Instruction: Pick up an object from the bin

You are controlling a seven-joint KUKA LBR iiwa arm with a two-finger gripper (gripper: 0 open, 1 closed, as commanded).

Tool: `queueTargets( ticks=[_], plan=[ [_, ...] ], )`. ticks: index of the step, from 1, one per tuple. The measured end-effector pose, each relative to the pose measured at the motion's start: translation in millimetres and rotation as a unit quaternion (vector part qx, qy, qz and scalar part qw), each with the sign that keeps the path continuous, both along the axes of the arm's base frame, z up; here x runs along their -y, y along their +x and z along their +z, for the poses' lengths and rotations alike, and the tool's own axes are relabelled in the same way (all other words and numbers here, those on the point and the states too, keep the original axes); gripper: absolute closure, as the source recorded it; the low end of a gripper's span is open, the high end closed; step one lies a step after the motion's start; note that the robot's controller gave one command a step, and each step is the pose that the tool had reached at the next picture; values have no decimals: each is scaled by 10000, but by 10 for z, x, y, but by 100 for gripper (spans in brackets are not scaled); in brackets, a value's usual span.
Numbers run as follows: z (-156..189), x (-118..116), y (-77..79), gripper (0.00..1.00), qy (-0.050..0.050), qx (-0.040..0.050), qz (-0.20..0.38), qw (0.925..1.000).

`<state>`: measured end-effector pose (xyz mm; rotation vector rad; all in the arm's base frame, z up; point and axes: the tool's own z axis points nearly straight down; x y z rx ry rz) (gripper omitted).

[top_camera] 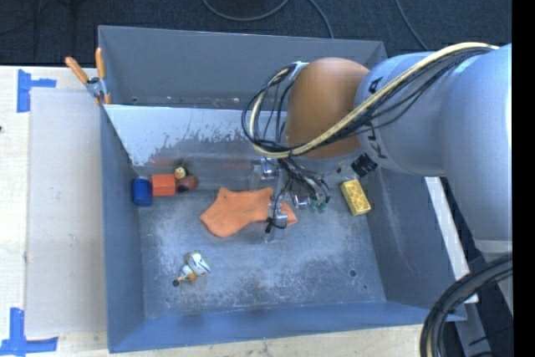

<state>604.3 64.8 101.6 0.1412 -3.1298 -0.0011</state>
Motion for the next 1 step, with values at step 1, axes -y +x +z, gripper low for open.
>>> queueTargets(
  ticks=[1],
  plan=[
    [203, 36, 7, 0, 6, 38, -423, 9991]
  ],
)
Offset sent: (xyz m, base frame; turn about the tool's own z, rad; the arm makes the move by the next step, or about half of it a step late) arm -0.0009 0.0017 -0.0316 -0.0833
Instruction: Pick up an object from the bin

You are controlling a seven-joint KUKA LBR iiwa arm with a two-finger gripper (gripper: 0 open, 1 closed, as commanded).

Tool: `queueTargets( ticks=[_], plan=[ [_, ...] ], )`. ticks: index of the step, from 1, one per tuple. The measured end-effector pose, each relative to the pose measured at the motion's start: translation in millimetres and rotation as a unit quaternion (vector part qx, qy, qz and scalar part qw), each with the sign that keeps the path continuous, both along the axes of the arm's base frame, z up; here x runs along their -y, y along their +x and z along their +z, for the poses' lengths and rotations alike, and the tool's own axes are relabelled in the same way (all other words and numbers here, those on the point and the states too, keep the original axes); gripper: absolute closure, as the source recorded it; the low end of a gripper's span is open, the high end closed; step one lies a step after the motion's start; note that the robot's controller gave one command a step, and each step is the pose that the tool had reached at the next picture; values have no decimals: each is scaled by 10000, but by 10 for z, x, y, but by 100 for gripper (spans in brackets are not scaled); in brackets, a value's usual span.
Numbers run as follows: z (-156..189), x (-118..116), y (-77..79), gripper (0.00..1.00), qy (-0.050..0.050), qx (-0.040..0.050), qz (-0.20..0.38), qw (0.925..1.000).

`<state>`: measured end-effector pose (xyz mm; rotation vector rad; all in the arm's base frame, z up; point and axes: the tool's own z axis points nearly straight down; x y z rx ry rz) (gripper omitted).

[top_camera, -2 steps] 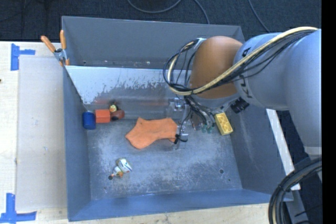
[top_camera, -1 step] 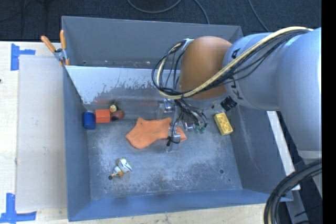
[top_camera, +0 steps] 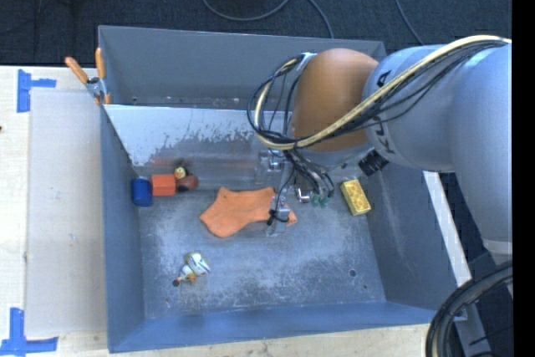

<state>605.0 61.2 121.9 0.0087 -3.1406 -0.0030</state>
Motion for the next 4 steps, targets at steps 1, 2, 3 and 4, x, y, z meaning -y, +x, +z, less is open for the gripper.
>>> queueTargets(
  ticks=[1, 2, 3, 4],
  plan=[
    [-455, -51, -6, 0, -2, -23, 818, 9966],
    [-652, -36, 3, 100, 11, 13, 467, 9989],
    [-641, -34, -3, 100, 13, 18, 416, 9991],
    [-614, -33, -4, 100, 13, 24, 391, 9992]
  ],
)
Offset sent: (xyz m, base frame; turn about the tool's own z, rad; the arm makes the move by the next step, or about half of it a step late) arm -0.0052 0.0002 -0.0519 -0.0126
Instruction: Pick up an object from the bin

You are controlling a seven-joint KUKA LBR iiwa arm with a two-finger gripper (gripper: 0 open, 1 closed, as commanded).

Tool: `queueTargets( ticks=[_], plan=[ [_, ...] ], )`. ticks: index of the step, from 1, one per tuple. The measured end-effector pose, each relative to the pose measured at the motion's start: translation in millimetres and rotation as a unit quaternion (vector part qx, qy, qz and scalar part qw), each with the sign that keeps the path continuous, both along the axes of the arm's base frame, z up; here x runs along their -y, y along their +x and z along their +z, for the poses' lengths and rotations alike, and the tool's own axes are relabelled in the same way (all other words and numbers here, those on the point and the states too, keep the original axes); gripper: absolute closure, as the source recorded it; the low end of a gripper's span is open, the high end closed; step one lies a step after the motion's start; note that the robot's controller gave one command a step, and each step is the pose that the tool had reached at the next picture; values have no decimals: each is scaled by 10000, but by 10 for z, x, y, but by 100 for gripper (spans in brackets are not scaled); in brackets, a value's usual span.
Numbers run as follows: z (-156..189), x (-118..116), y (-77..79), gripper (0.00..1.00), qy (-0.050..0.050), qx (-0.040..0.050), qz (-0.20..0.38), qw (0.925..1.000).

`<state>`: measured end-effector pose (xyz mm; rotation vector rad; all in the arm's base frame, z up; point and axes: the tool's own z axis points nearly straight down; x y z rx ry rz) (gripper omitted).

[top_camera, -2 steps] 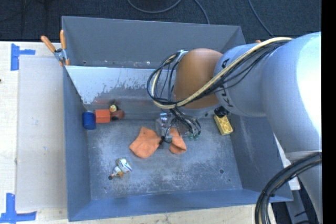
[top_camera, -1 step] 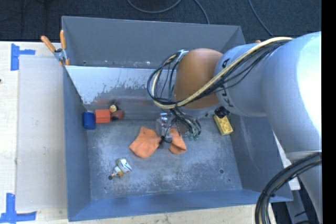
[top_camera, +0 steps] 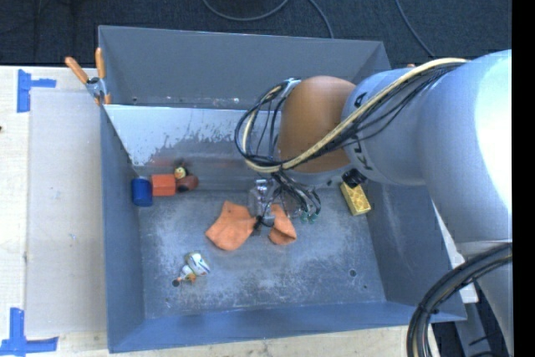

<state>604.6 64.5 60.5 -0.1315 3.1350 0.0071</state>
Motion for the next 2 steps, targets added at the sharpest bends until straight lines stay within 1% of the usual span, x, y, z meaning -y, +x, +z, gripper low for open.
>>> queueTargets(
  ticks=[2],
  plan=[
    [83, 0, 1, 100, -2, 2, 10, 10000]
  ],
)
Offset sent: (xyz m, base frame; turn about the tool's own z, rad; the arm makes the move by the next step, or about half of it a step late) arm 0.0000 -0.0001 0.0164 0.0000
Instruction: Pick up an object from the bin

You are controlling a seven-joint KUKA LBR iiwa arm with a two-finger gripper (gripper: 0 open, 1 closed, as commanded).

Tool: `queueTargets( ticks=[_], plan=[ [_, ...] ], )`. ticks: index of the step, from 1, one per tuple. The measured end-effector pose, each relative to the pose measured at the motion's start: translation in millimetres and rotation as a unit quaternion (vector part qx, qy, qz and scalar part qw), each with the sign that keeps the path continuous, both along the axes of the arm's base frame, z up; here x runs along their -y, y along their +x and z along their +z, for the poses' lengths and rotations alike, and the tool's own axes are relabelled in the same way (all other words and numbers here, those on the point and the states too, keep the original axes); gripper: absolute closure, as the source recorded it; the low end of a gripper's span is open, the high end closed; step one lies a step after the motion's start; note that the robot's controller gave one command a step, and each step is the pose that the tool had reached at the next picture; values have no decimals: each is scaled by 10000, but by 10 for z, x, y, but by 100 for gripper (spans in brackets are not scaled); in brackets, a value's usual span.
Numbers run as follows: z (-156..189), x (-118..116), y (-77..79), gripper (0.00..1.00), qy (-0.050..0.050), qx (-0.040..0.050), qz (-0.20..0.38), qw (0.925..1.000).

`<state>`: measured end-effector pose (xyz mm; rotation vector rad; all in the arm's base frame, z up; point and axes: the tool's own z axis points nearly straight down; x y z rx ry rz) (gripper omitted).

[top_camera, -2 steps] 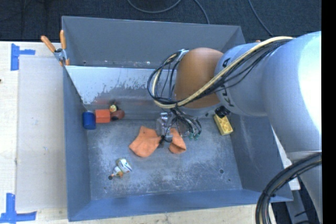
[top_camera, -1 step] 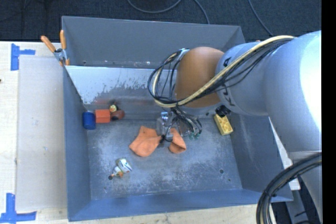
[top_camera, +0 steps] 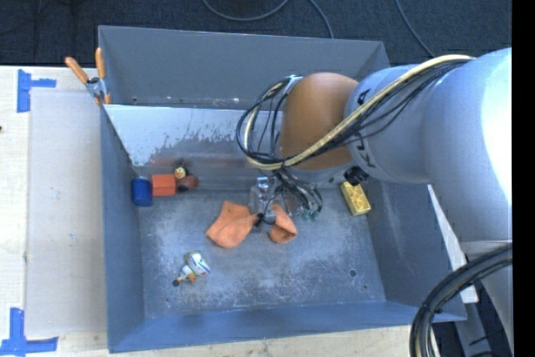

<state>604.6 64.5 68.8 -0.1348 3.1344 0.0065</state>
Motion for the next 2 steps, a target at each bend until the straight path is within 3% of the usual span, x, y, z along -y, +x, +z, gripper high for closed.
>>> queueTargets(
  ticks=[2],
  plan=[
    [68, 0, -8, 100, -1, -15, 1, 10000]
  ],
)
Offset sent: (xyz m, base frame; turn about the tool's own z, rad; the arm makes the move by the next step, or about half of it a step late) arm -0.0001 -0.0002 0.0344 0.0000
